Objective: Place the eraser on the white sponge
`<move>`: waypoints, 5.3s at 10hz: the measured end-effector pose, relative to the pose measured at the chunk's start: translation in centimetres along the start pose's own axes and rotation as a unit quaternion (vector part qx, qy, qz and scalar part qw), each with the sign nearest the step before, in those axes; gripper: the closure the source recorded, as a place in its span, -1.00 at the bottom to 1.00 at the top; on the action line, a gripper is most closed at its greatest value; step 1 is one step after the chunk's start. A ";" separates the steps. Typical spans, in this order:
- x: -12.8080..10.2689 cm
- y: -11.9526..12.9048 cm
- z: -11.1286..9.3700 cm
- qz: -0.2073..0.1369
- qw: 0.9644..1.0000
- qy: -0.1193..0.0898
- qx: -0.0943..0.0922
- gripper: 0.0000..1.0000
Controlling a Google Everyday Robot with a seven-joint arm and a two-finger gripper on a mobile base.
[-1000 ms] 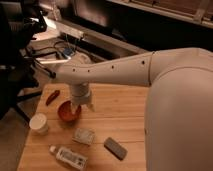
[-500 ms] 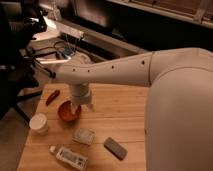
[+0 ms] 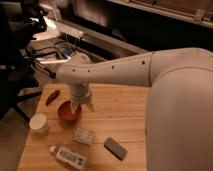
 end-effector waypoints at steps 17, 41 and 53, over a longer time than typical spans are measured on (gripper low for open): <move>9.3 -13.1 10.4 -0.291 0.942 0.157 0.061 -0.30; 5.3 -5.9 11.8 -0.270 0.956 0.082 0.078 1.00; 3.0 2.4 13.5 -0.345 0.931 0.072 0.092 -0.34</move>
